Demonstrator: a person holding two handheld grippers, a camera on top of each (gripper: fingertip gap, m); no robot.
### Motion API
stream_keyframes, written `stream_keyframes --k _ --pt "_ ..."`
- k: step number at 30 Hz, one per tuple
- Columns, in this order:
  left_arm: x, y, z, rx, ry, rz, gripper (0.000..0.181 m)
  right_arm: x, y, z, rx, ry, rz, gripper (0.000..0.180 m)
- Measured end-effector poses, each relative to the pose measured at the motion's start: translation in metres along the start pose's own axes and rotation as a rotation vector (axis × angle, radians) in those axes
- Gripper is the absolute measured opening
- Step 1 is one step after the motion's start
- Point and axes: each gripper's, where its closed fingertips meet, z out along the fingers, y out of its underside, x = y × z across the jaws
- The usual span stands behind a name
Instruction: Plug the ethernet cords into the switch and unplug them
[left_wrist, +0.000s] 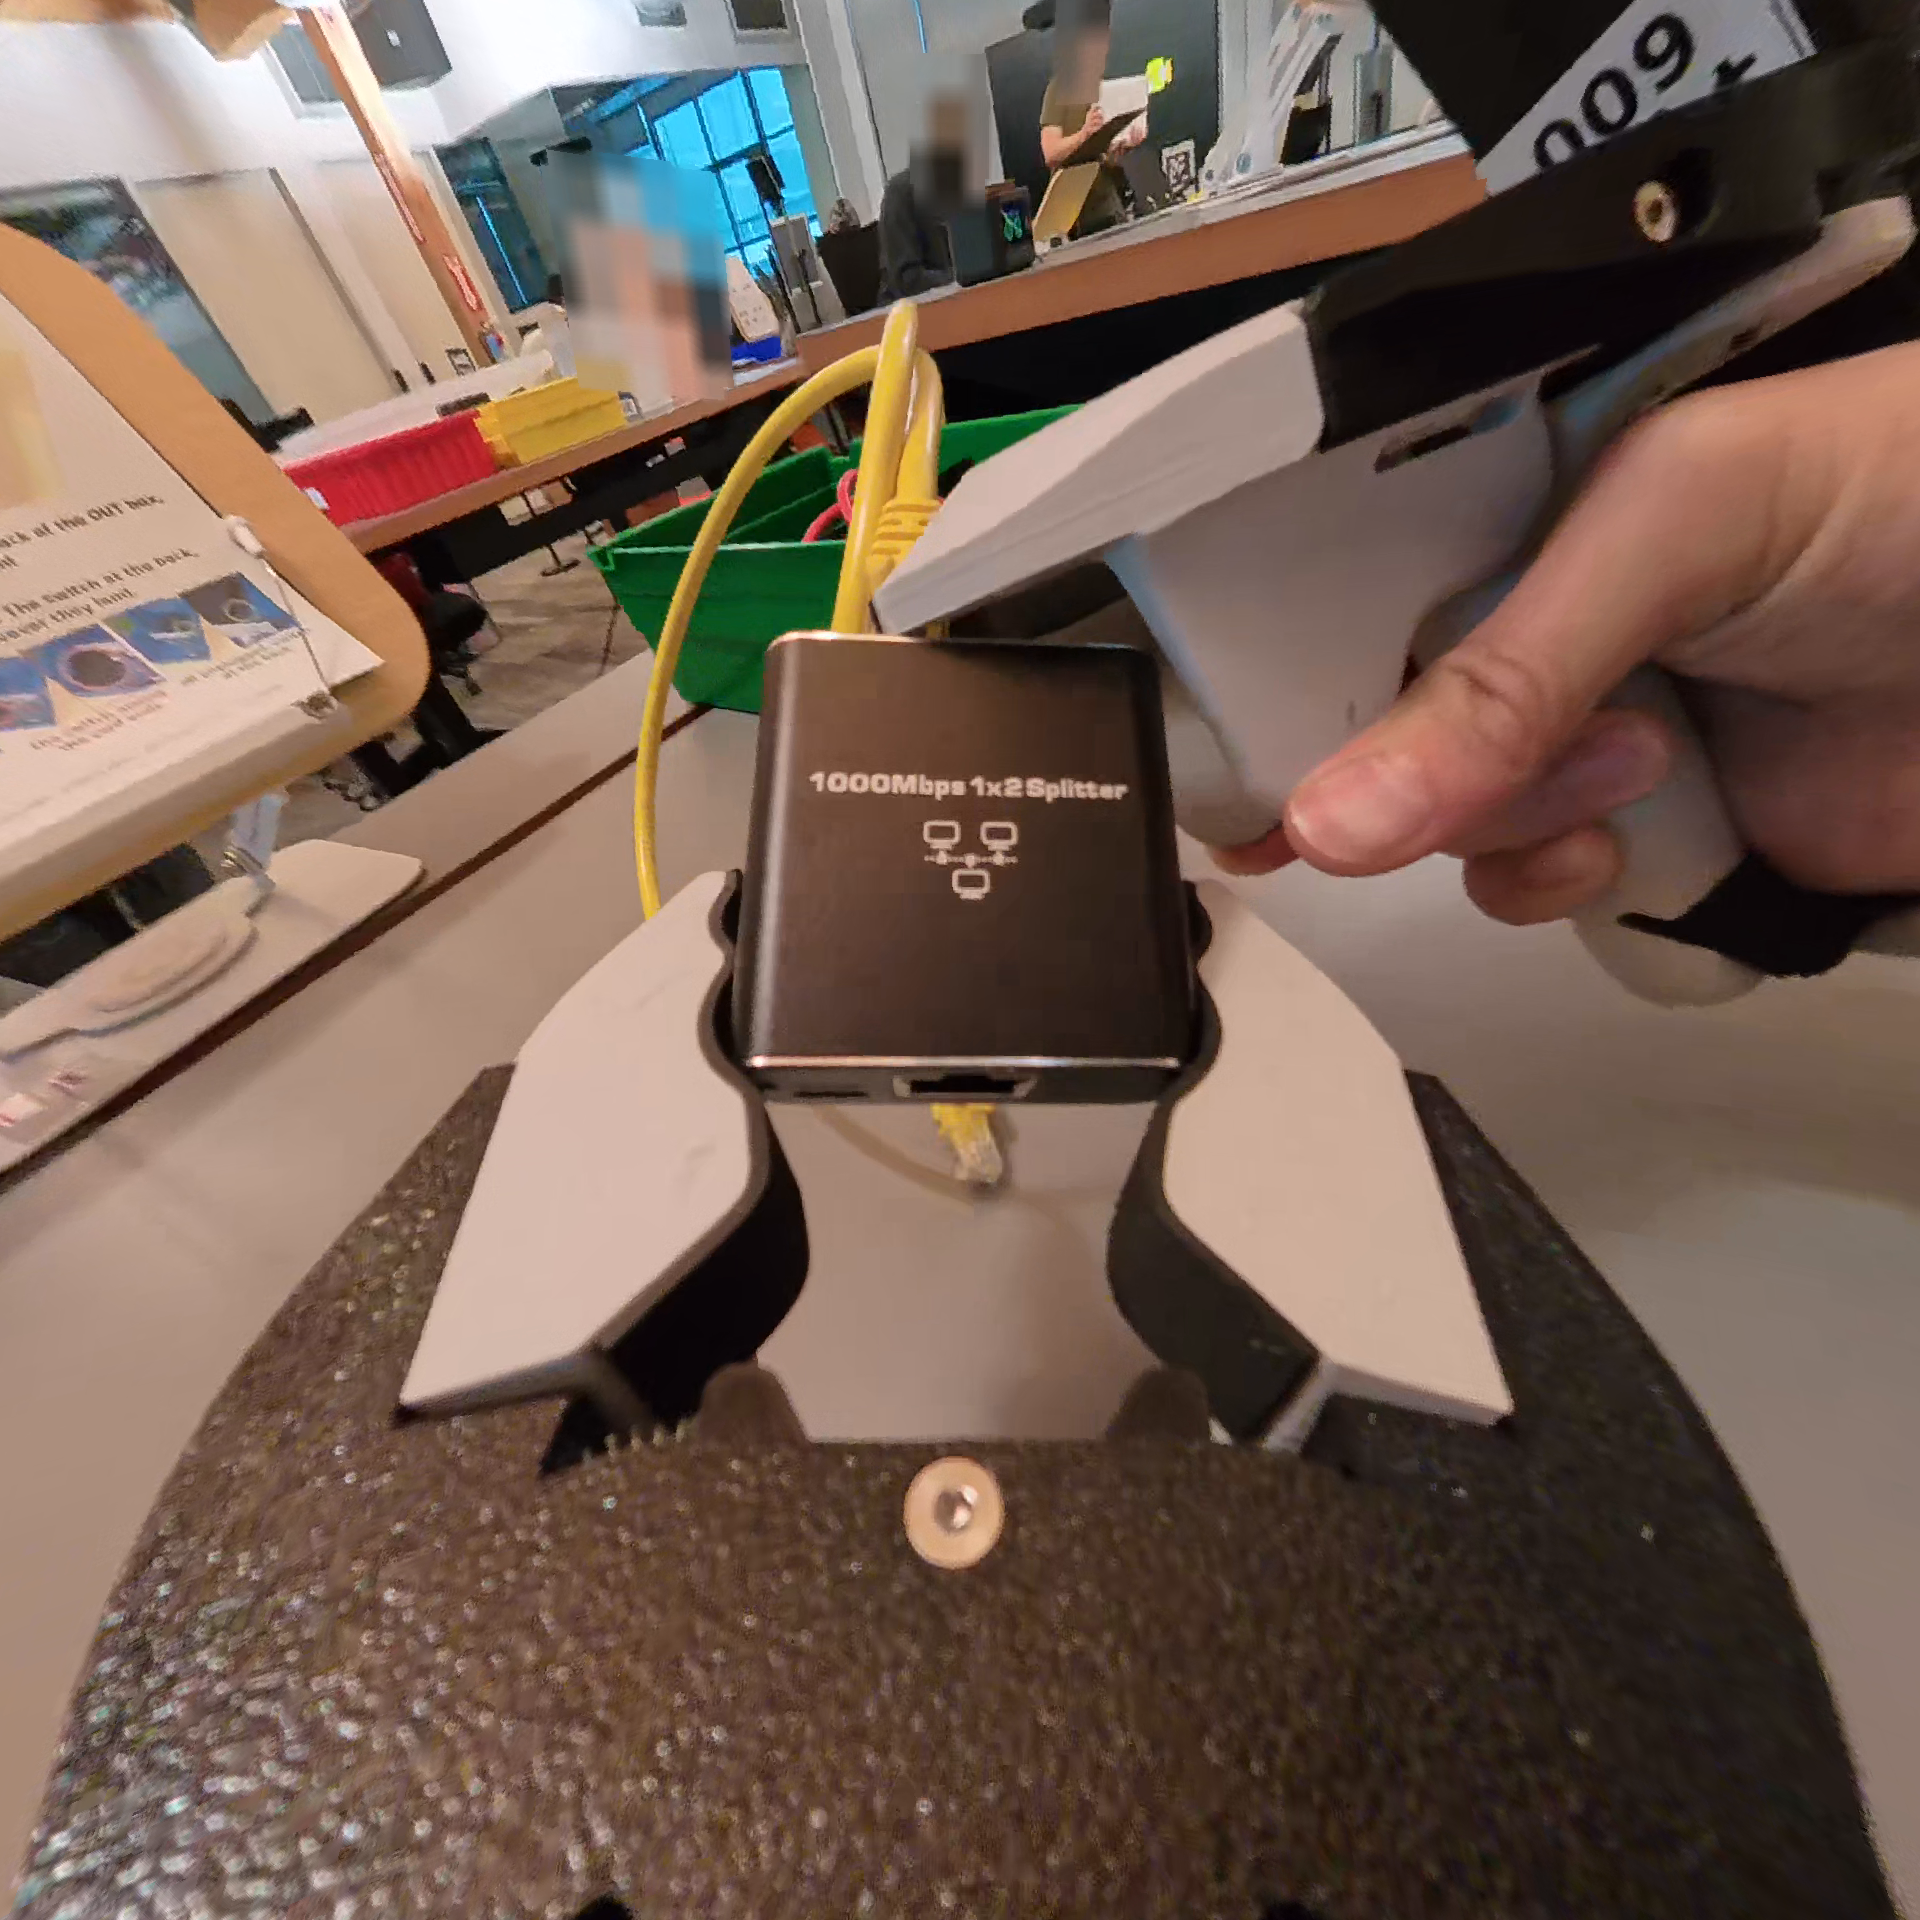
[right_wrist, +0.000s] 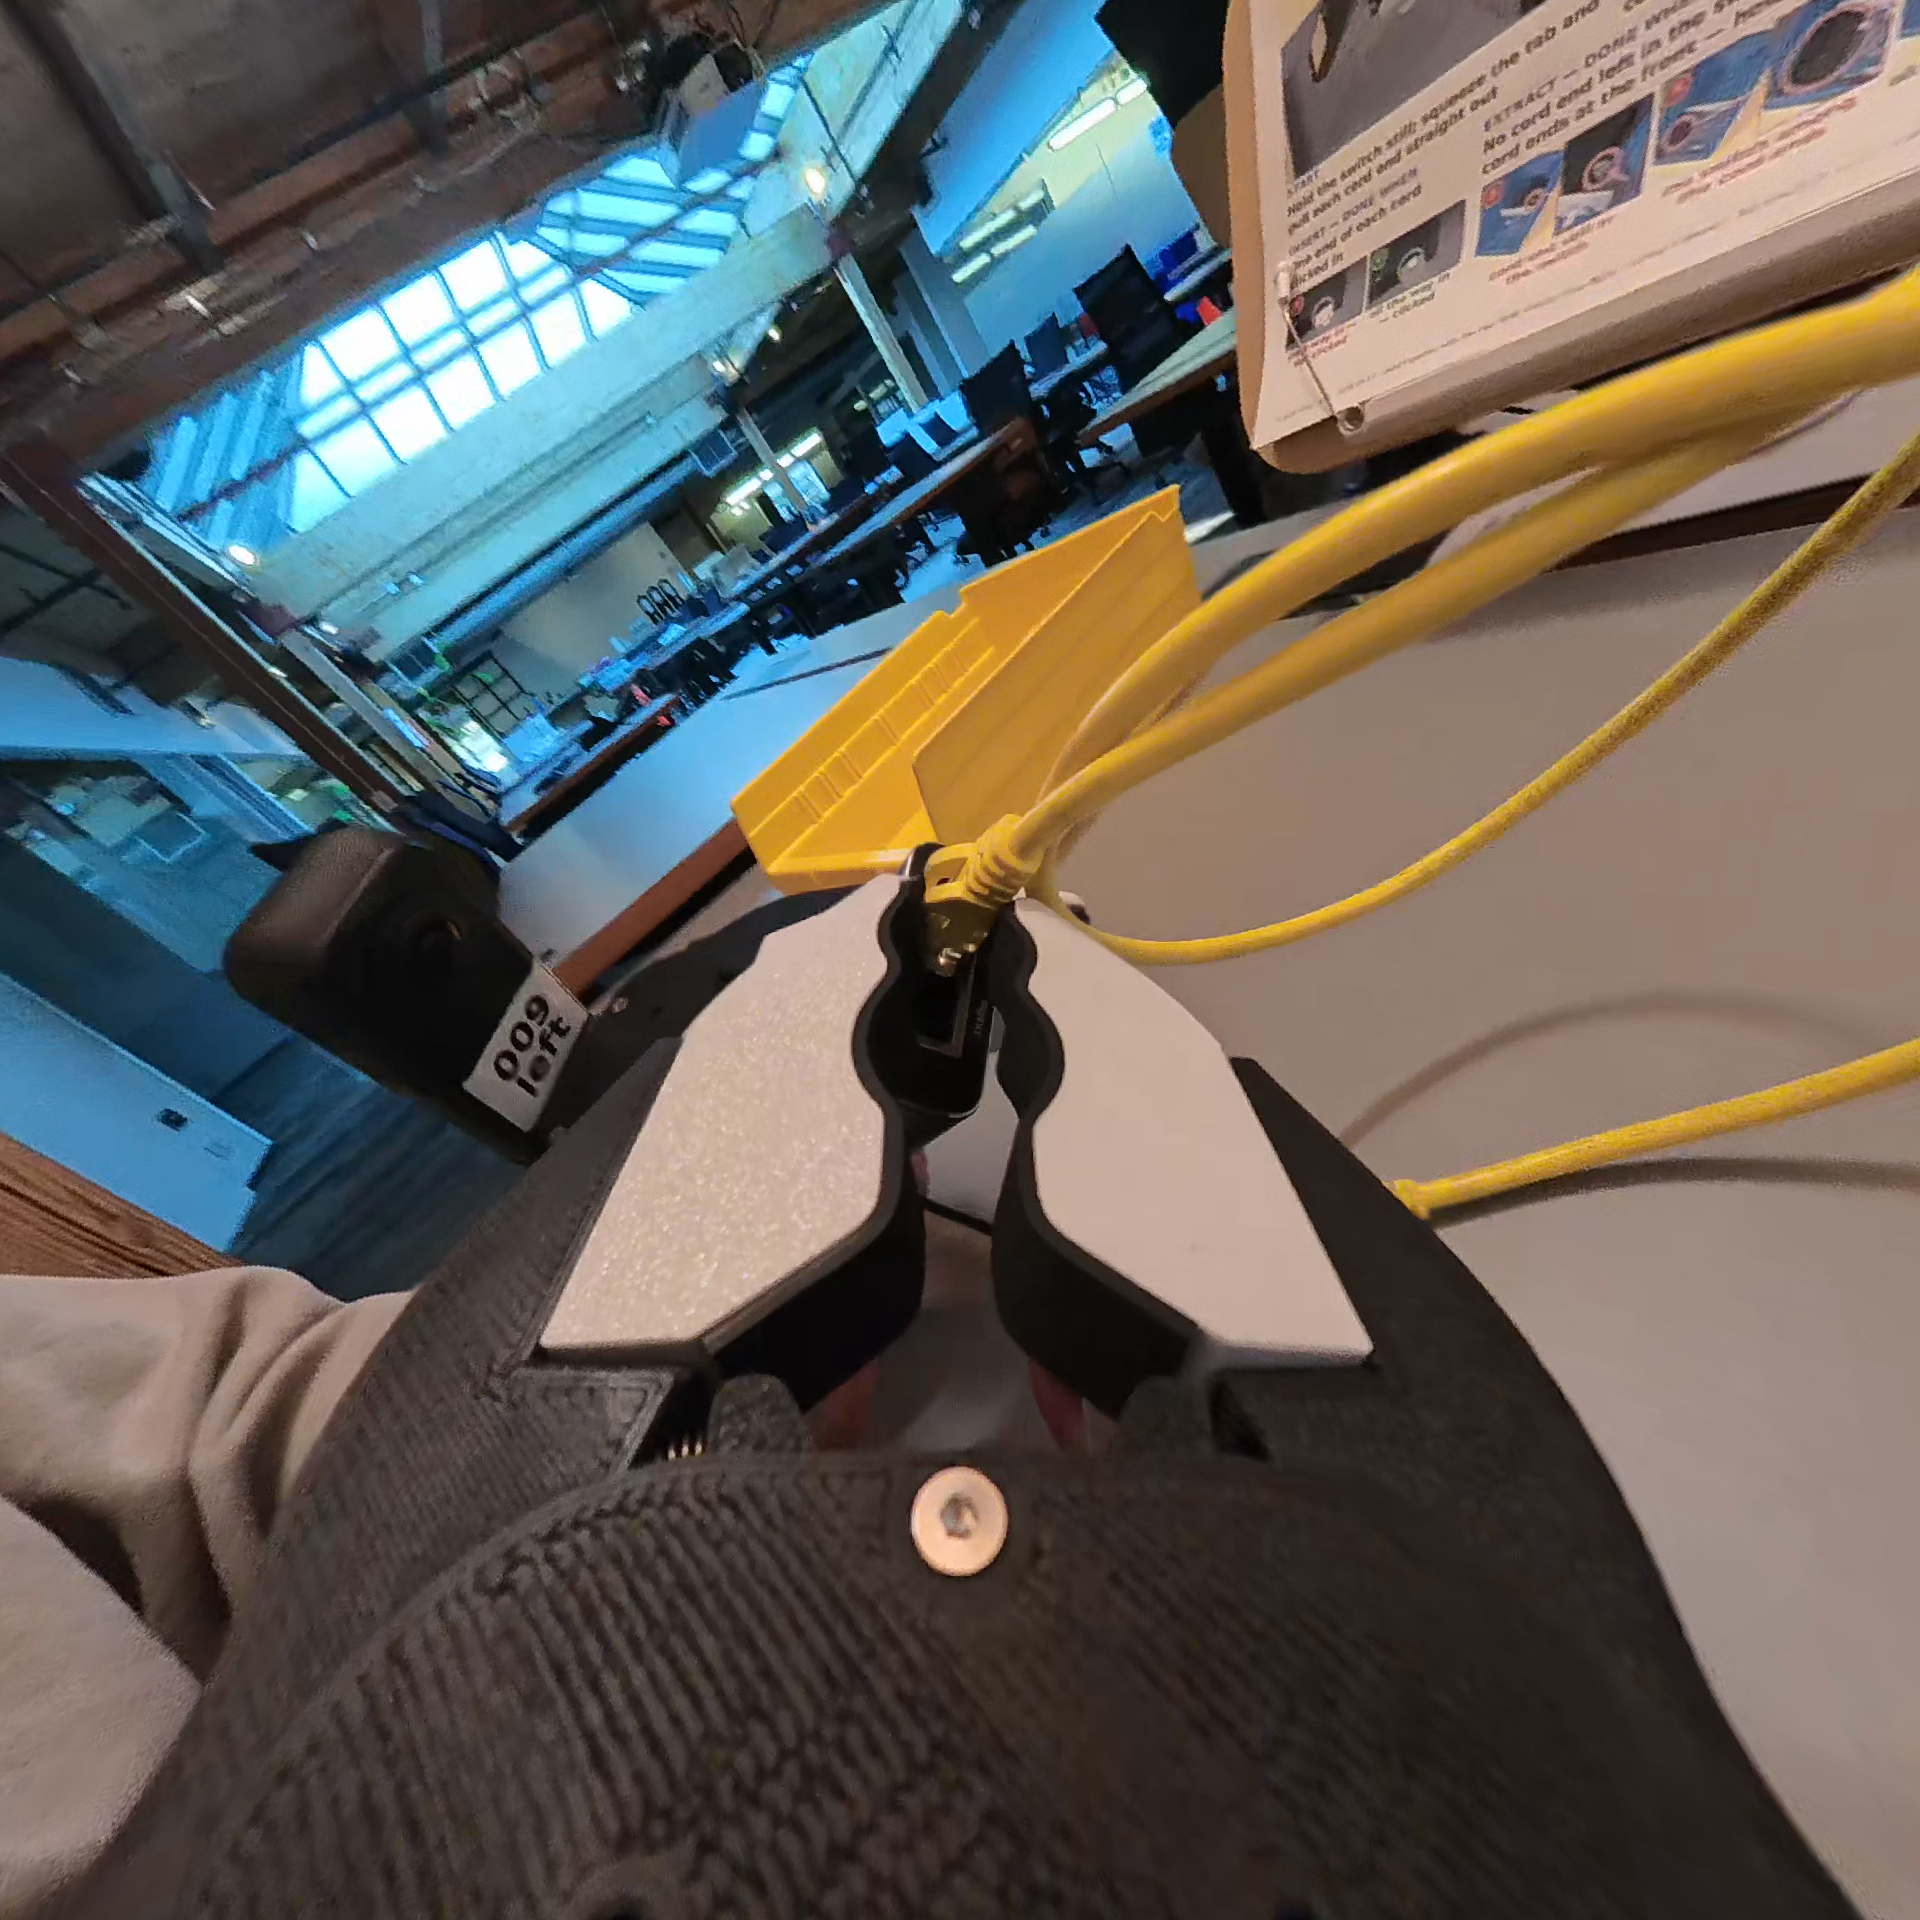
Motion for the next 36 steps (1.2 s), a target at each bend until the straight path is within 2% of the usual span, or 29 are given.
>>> stream_keyframes --k 6,8,11,12,18,24,27,36 --pt "-0.002 -0.001 -0.002 -0.018 -0.041 0.079 0.074 -0.003 -0.001 -0.001 0.056 -0.07 0.107 0.015" --pt "-0.001 0.0 -0.001 -0.022 -0.039 0.072 0.074 -0.002 0.0 -0.002 0.033 -0.05 0.076 0.014" --pt "0.007 -0.005 0.0 0.031 0.061 -0.106 0.074 -0.002 -0.002 -0.002 0.023 -0.031 0.043 0.014" --pt "0.007 -0.006 0.0 0.033 0.06 -0.106 0.074 -0.003 -0.003 -0.002 0.023 -0.037 0.033 0.015" --pt "-0.002 -0.002 -0.002 -0.046 -0.064 0.141 0.074 -0.004 -0.001 -0.005 0.053 -0.067 0.085 0.015" --pt "-0.003 -0.004 -0.004 -0.061 -0.095 0.189 0.074 -0.006 -0.002 -0.007 0.075 -0.103 0.131 0.014" --pt "-0.002 -0.003 -0.003 -0.061 -0.087 0.18 0.074 -0.005 -0.001 -0.008 0.096 -0.114 0.166 0.015" --pt "0.012 -0.003 0.003 -0.003 0.052 -0.081 0.074 0.0 -0.001 -0.009 0.031 -0.043 0.058 0.015"
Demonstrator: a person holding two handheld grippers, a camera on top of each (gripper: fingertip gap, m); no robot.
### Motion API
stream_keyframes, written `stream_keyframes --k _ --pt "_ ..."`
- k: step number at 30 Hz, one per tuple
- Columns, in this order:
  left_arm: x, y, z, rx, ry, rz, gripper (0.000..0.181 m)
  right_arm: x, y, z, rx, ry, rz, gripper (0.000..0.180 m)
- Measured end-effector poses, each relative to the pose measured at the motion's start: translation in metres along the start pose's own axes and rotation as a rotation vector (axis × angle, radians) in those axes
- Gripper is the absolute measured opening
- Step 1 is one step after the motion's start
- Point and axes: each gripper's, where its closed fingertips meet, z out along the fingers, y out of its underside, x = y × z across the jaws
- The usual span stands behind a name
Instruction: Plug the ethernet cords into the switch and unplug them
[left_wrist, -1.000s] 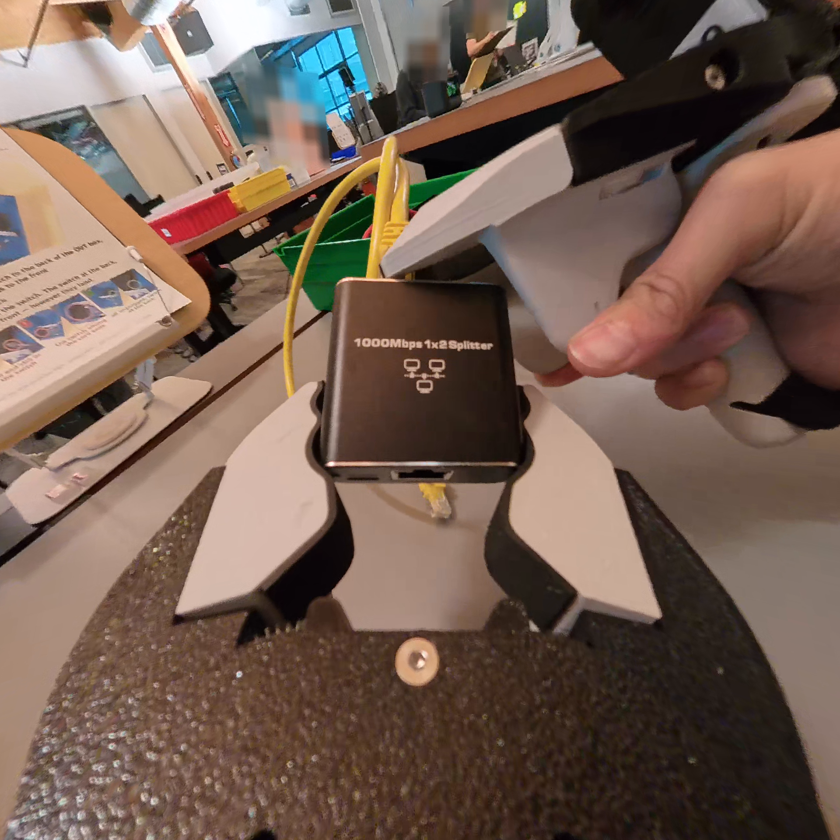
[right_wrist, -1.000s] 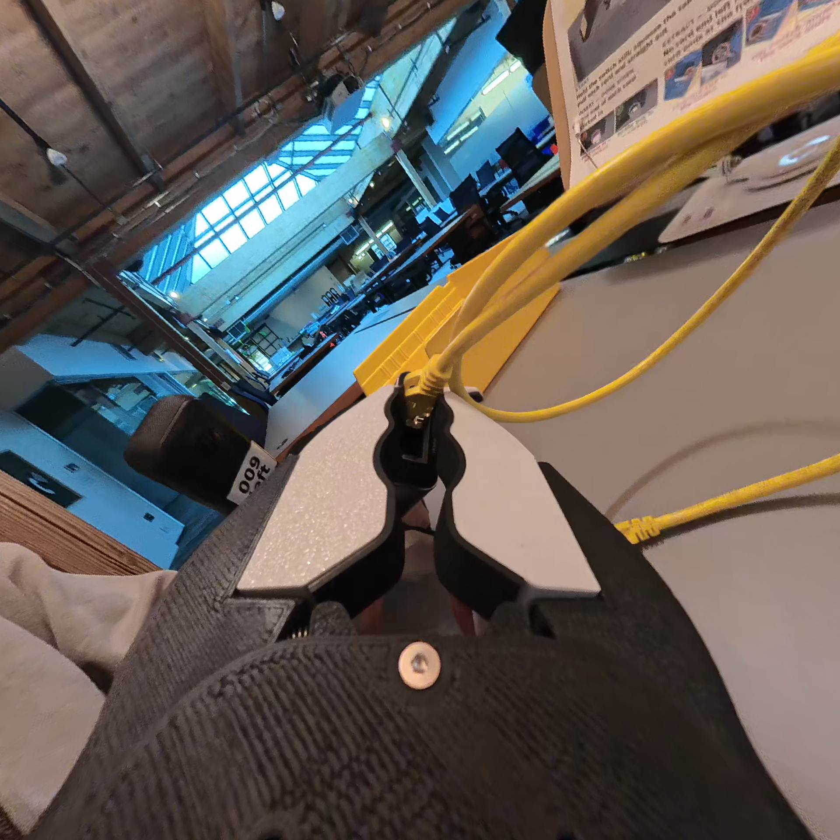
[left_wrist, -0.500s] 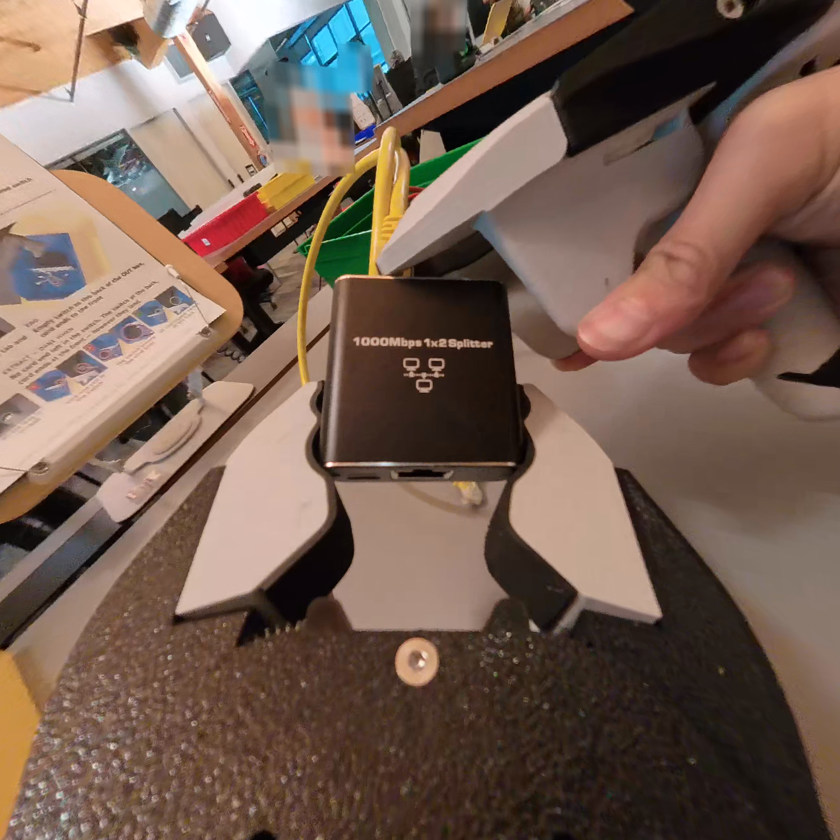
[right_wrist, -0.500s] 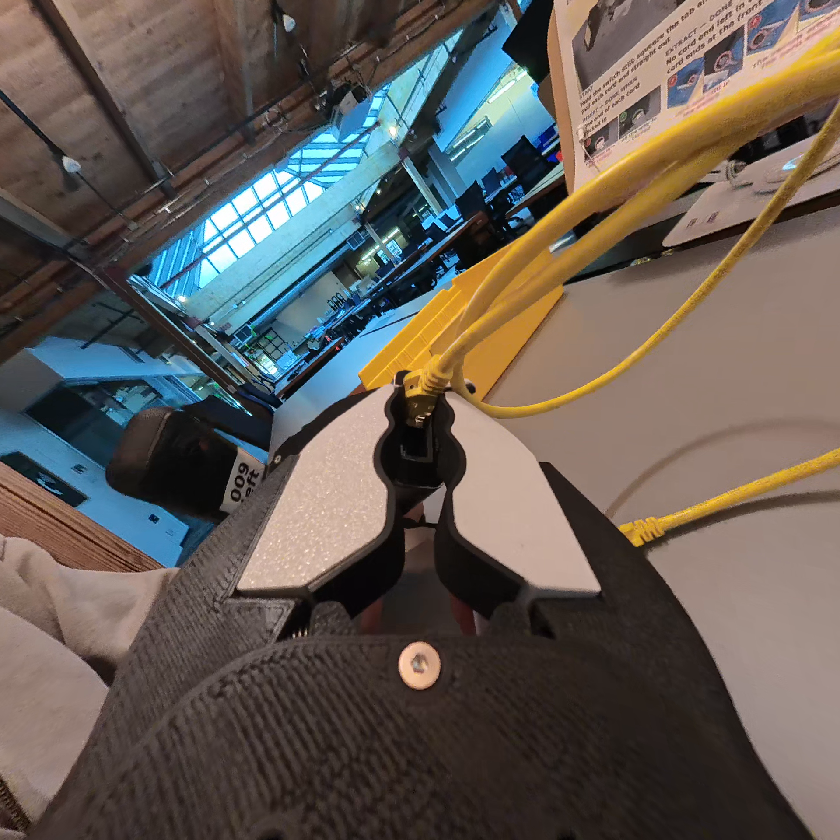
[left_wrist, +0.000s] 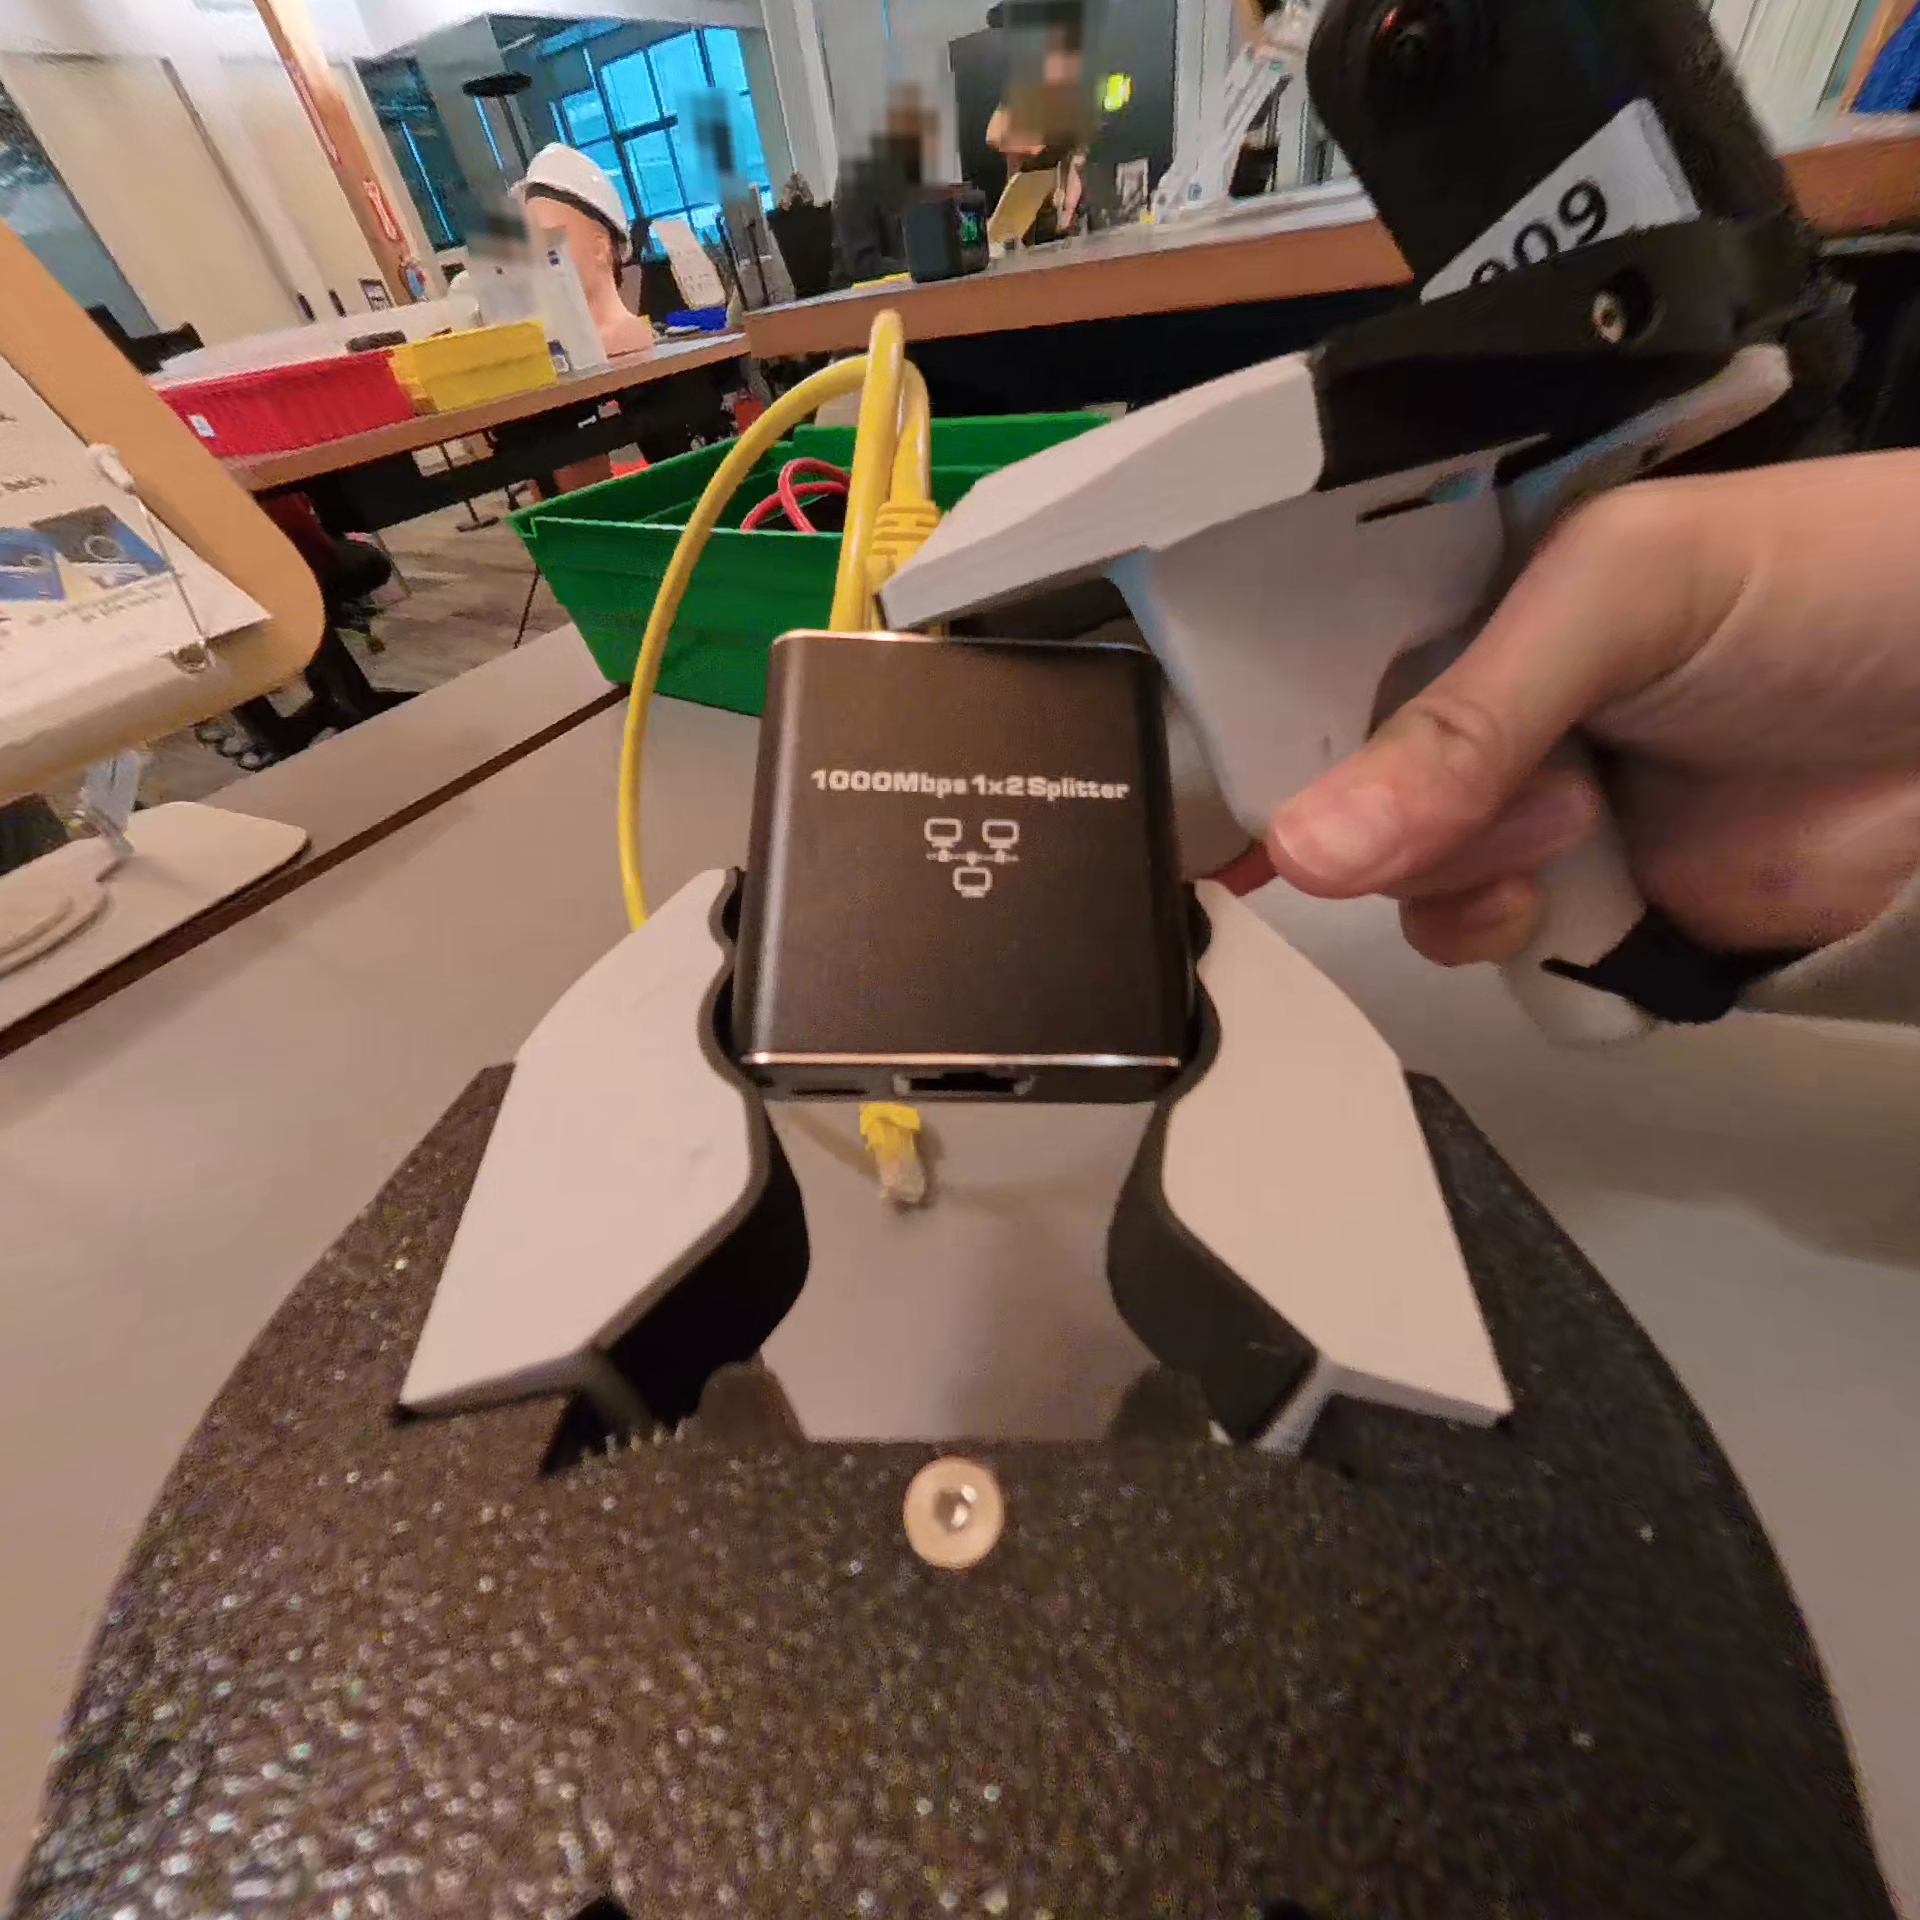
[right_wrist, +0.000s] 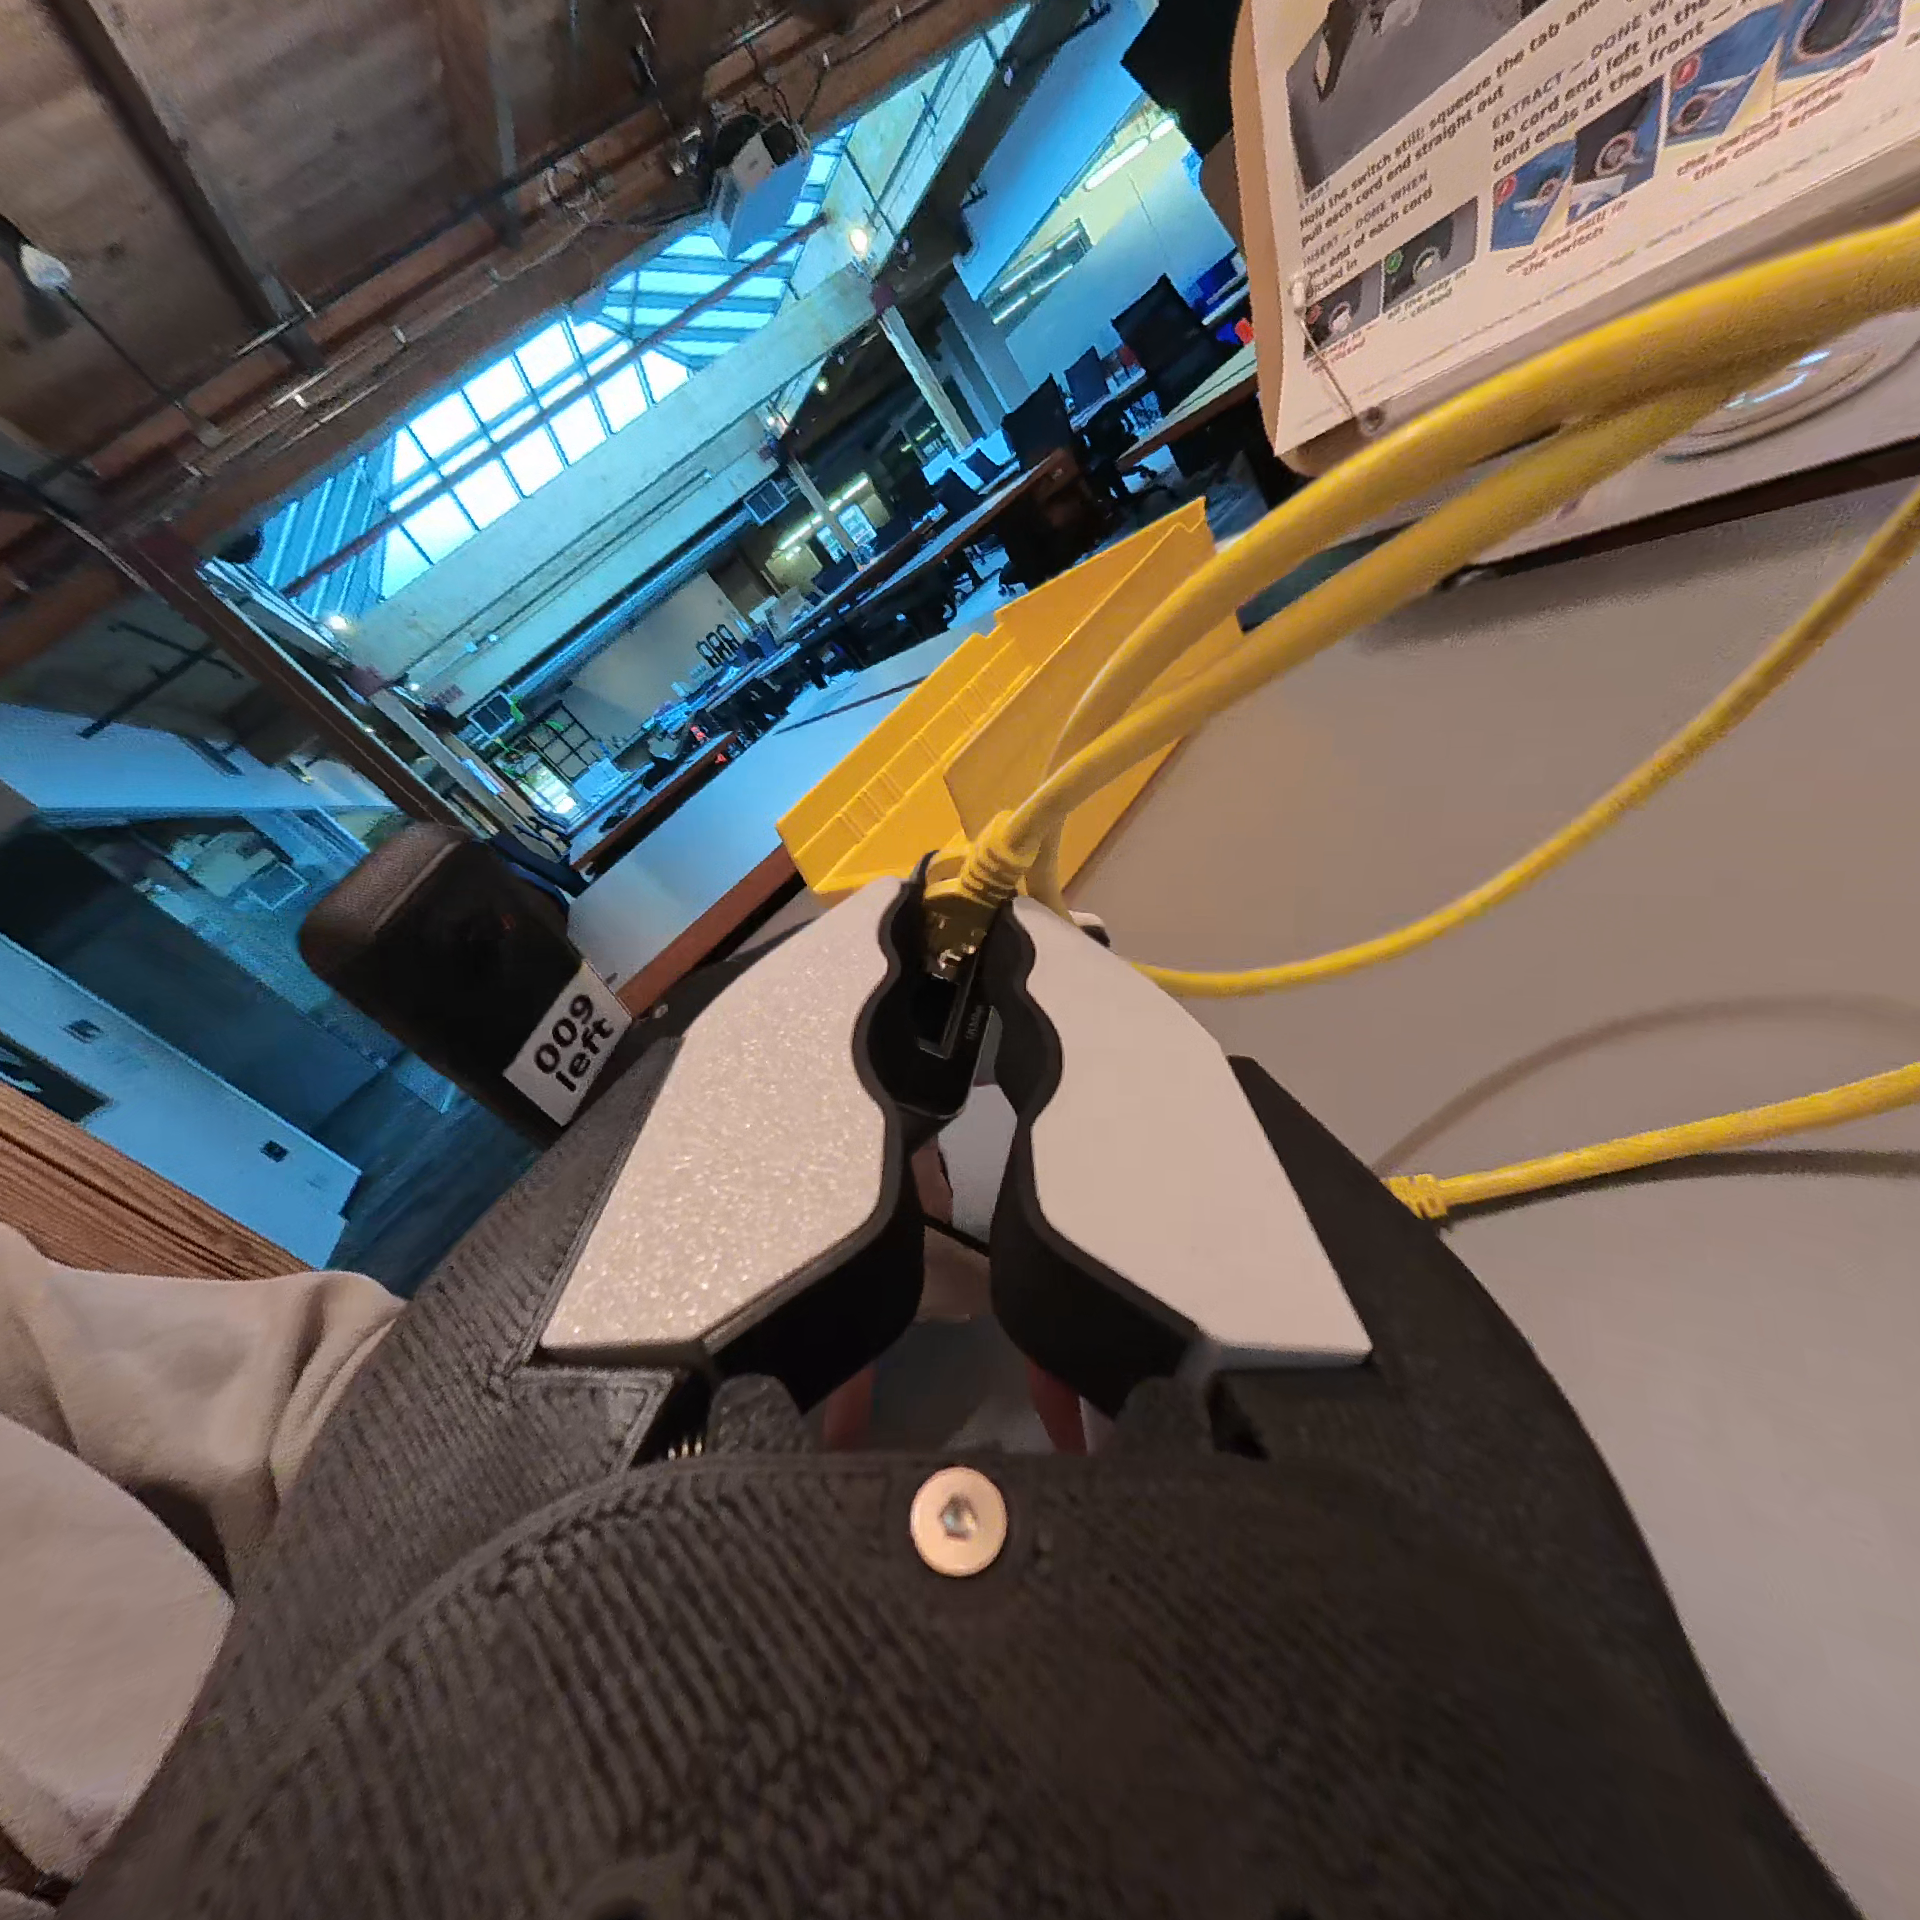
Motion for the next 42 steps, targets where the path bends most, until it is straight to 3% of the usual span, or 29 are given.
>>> stream_keyframes --k 9,12,17,20,24,28,32,35,42 --pt "-0.012 0.0 -0.003 -0.067 -0.161 0.282 0.074 -0.006 0.0 0.0 0.021 -0.059 0.049 0.014" --pt "-0.01 0.0 -0.001 -0.06 -0.132 0.247 0.075 -0.005 0.001 -0.001 0.031 -0.055 0.053 0.015" --pt "-0.001 -0.004 0.002 0.002 -0.021 0.031 0.074 -0.003 -0.002 0.001 0.016 -0.019 0.035 0.014" --pt "-0.007 -0.003 0.001 -0.034 -0.074 0.13 0.074 -0.004 -0.002 0.002 0.015 -0.029 0.054 0.016" --pt "-0.009 -0.012 -0.003 -0.003 -0.057 0.093 0.074 -0.01 -0.009 0.008 0.048 -0.037 0.097 0.014" --pt "-0.011 -0.033 -0.012 0.089 0.022 -0.091 0.074 -0.026 -0.021 0.013 0.05 -0.048 0.068 0.016" --pt "-0.015 -0.046 -0.02 0.166 0.089 -0.211 0.074 -0.04 -0.021 0.013 -0.004 -0.01 -0.057 0.047" --pt "-0.015 -0.058 -0.028 0.255 0.17 -0.334 0.074 -0.05 -0.017 0.012 -0.039 -0.041 -0.081 0.059" --pt "-0.019 -0.078 -0.046 0.441 0.39 -0.591 0.074 -0.052 -0.035 -0.003 0.047 -0.106 -0.074 0.056"
